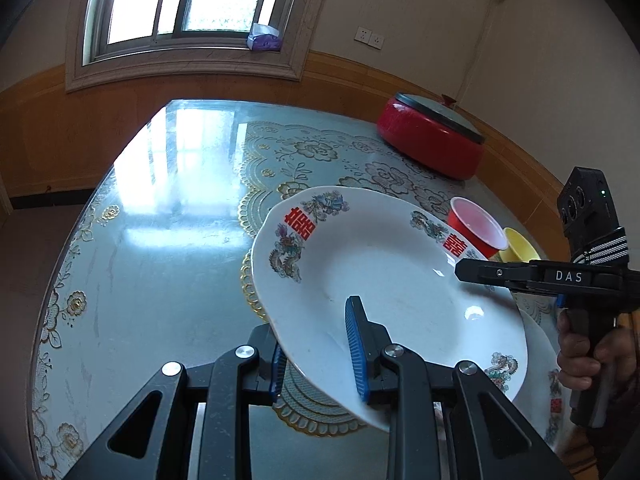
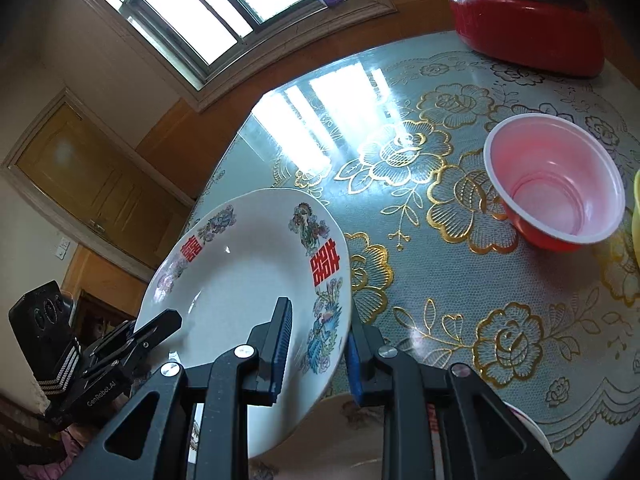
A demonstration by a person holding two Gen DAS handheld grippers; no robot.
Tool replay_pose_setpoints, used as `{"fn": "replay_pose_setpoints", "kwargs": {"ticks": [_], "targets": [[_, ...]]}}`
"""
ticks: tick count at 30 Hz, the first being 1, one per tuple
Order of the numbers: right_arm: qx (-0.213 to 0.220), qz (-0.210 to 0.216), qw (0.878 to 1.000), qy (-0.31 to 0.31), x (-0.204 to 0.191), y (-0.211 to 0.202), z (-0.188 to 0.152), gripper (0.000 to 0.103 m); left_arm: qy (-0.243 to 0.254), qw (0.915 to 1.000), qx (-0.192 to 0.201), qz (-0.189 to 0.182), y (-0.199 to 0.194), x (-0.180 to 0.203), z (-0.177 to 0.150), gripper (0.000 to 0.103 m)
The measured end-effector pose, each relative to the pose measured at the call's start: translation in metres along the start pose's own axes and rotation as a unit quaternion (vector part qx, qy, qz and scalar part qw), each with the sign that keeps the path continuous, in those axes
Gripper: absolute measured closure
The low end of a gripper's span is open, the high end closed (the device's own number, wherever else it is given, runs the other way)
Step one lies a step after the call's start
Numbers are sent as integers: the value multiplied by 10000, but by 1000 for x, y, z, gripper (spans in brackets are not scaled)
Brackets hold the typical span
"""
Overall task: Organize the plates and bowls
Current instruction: 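Carry the smaller red-character plate with the left gripper and lower it onto the stack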
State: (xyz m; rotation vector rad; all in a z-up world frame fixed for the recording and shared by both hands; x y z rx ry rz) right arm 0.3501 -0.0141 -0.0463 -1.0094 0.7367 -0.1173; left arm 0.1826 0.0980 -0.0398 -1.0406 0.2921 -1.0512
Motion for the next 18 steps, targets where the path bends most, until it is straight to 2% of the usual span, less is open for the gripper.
{"fn": "replay_pose_setpoints", "kwargs": {"ticks": [8, 18], "targets": [[349, -22, 9993, 125, 13, -51, -35, 79, 317, 9983, 37, -491, -20, 47, -18, 76], [480, -271, 9974, 474, 39, -90, -101, 77, 681, 9923, -323, -983, -18, 104, -59, 75]]}}
Point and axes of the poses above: each gripper's, at about its wrist camera, not at the fingertips, and y roughly the way its jaws point, x to its right, z to its top, the point moved 7 cm from there along y, roughly the way its jaws point, and after that the axes turned 14 degrees about -x, right-handed, at the moved point
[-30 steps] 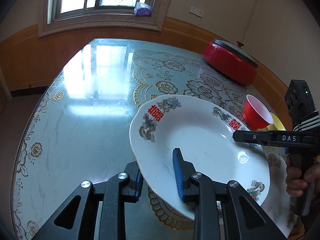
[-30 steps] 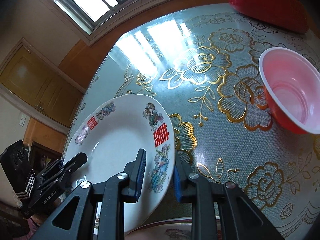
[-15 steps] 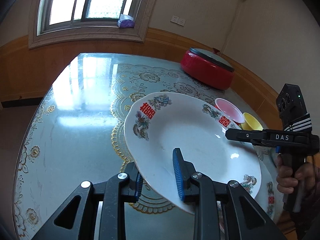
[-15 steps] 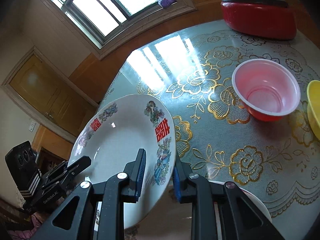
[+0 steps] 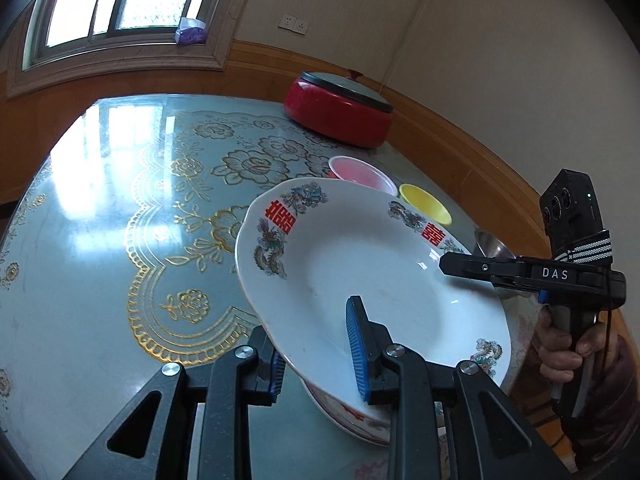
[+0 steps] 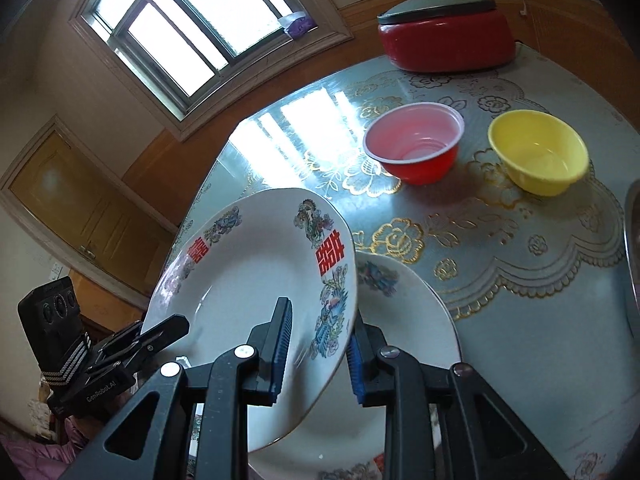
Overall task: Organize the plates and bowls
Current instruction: 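Carry the smaller red-character plate with the left gripper and lower it onto the stack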
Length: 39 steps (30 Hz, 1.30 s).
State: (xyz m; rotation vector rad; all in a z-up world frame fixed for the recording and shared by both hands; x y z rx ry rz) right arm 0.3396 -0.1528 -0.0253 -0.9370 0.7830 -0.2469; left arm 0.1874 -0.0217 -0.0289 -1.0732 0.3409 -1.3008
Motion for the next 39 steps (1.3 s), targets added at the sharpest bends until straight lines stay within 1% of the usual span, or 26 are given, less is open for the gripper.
{"fn": "replay_pose_setpoints", "kwargs": {"ticks": [2, 5, 9, 12, 15, 18, 23, 27, 37, 39], "targets": [[1, -18, 9999, 114, 8, -4, -10, 77, 99, 9999, -84, -101, 3, 11, -6, 74], [12, -105, 9996, 276, 19, -9, -24, 77, 254, 9995, -187, -99, 9, 25, -13, 74], [20, -219, 9990, 394, 28, -14, -37, 77, 226, 9988, -361, -248, 19, 32, -19, 73], [12, -308, 9986, 430, 33, -16, -44, 77, 210, 9984, -433, -282, 24, 38, -22, 73], [-22, -340, 9981, 517, 39, -14, -47, 77, 228, 9981, -513, -238, 33, 40, -20, 73], [-101, -538, 9971, 535, 44, -8, -50, 77, 254, 9979, -579, -131, 38, 41, -22, 73], [-107, -575, 9970, 503, 45, -5, -51, 77, 60, 9974, -718, -46, 45, 32, -25, 73], [-122, -636, 9969, 438, 43, -5, -51, 77, 66, 9976, -683, 6, 43, 32, -28, 73], [-75, -675, 9963, 533, 46, -12, -53, 77, 185, 9972, -722, -61, 38, 39, -35, 72], [-42, -773, 9954, 556, 47, -13, -53, 77, 203, 9967, -778, -62, 39, 38, -36, 73]]}}
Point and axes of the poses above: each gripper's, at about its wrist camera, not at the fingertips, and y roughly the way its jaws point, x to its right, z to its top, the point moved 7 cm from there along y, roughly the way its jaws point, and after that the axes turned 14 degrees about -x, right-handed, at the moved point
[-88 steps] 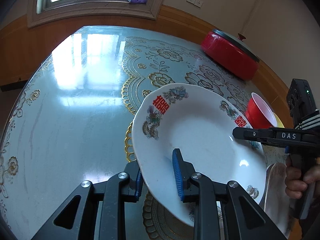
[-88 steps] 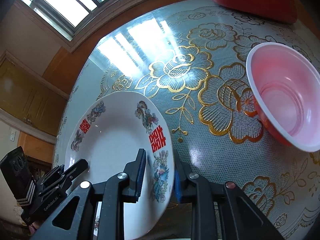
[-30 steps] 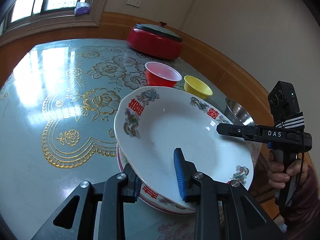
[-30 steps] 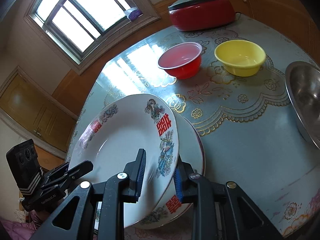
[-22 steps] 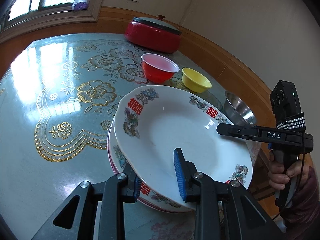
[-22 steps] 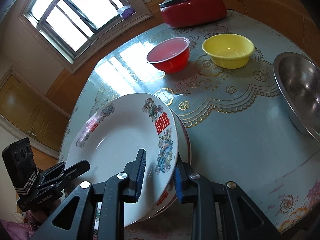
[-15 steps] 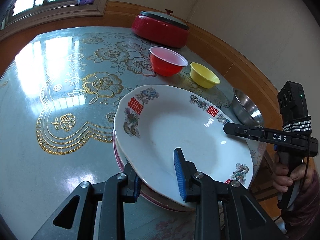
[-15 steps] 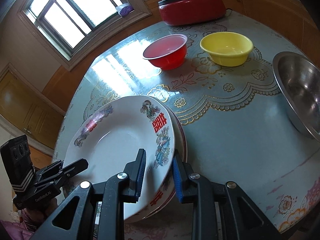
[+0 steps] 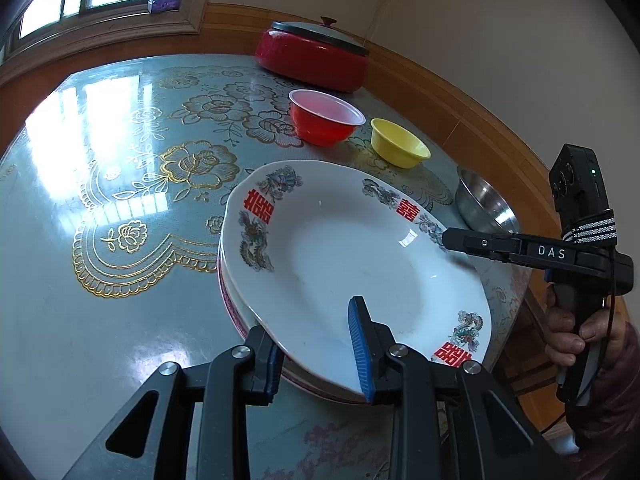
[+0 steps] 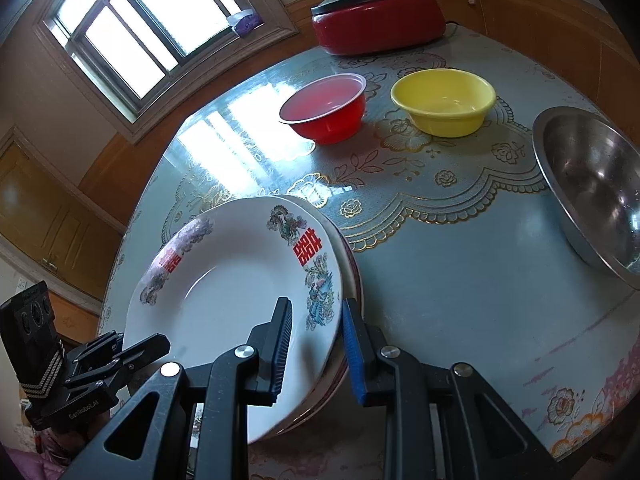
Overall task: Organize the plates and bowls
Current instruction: 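Carry the smaller red-character plate with the left gripper and lower it onto the stack, then open the left gripper and release the plate on the stack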
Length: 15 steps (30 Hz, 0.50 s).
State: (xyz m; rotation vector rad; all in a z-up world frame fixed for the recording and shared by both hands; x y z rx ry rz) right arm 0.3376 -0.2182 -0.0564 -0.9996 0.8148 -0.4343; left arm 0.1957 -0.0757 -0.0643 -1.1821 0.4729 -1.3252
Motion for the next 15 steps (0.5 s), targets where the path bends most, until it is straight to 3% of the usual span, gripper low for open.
{"fn": "replay_pose_setpoints", "kwargs": {"ticks": [4, 15], "targets": [[77, 166, 9998, -64, -4, -4, 0, 77, 195, 9998, -59, 3, 2, 6, -2, 74], [-121, -138, 9987, -477, -25, 13, -7, 77, 102, 9999, 38, -48, -6, 1, -6, 73]]}}
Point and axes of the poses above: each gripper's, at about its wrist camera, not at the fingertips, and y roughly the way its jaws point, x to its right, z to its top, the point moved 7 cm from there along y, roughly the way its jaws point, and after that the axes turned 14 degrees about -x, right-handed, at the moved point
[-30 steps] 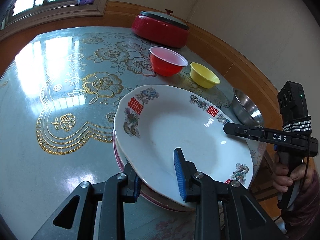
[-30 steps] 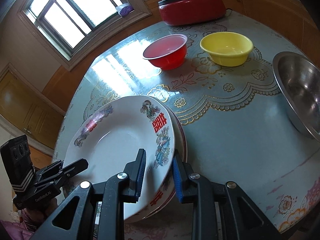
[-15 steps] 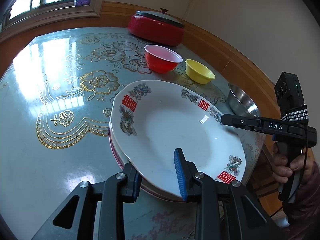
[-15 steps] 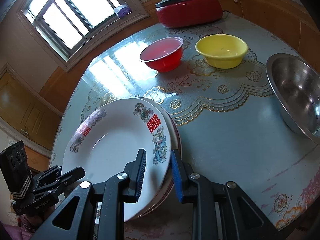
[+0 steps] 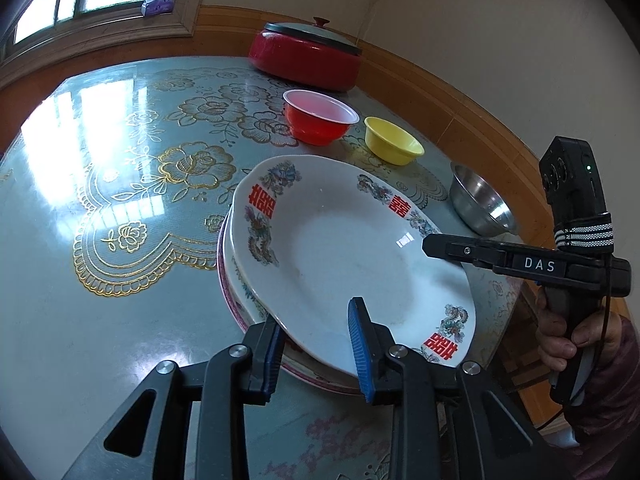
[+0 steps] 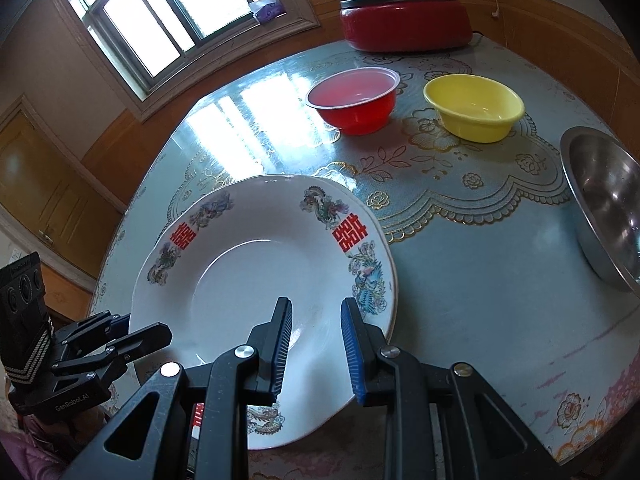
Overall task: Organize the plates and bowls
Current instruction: 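Open the left gripper and release the plate on the stack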
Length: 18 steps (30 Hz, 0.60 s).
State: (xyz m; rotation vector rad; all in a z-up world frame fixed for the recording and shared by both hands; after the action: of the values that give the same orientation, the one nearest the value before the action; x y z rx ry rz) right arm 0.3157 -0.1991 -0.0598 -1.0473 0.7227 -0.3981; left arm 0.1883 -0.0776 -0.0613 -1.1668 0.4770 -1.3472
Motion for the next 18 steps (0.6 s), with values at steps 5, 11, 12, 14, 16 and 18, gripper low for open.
{"fn": "replay_pose_setpoints", "kwargs": {"ticks": [5, 11, 12, 14, 16, 18], "targets": [[-124, 18, 9999, -115, -4, 6, -1, 80, -67, 9999, 86, -52, -7, -4, -3, 73], [-252, -52, 9992, -291, -12, 13, -2, 80, -210, 9996, 181, -47, -14, -10, -5, 73], [-272, -51, 9991, -318, -13, 15, -3, 80, -260, 9995, 187, -25, -15, -12, -5, 73], [-305, -85, 9987, -394, -17, 17, -4, 80, -333, 9991, 255, -66, -19, -16, -6, 74], [-312, -269, 9979, -492, -19, 19, -4, 80, -335, 9987, 360, -141, -25, -16, -4, 74], [-355, -338, 9973, -539, -21, 21, -5, 80, -346, 9986, 394, -29, -26, -18, -2, 74]]}}
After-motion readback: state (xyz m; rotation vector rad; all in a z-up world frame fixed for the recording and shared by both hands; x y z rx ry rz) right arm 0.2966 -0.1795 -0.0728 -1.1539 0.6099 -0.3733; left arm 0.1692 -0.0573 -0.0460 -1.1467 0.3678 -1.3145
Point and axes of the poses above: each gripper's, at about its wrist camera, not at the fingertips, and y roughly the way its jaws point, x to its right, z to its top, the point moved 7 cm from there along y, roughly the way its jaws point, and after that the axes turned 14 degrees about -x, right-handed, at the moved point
